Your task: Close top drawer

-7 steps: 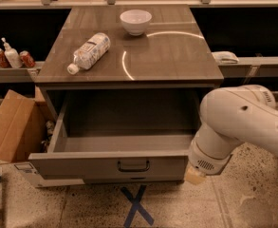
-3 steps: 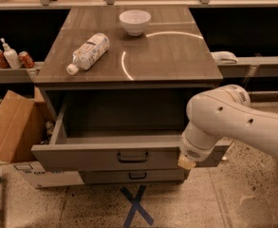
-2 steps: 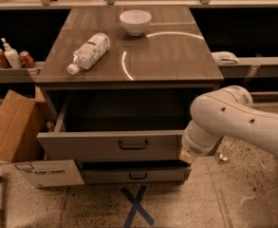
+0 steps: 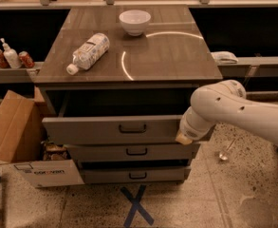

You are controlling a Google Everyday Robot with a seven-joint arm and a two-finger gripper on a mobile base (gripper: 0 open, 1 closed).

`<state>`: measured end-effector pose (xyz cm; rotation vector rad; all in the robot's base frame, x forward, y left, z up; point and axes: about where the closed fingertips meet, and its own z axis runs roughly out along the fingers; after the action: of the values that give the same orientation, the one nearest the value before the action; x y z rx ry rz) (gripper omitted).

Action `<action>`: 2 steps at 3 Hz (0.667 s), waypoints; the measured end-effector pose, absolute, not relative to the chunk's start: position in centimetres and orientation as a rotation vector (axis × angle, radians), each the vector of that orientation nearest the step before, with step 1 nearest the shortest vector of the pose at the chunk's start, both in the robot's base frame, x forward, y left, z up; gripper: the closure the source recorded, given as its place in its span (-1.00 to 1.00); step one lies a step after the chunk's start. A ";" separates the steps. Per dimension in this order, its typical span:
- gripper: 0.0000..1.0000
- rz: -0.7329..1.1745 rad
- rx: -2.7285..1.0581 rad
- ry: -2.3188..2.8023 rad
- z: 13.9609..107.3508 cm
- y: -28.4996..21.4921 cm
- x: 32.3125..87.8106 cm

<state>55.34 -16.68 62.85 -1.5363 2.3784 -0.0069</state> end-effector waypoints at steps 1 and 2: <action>1.00 -0.009 -1.527 2.356 62.7 -16.4 58.1; 1.00 -0.015 -1.520 2.344 62.8 -16.2 59.9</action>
Offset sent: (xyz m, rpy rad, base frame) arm 0.0695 0.0063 0.0036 0.0207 -0.0586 -0.0003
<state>59.85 -16.19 62.81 -1.5199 2.3437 -0.0151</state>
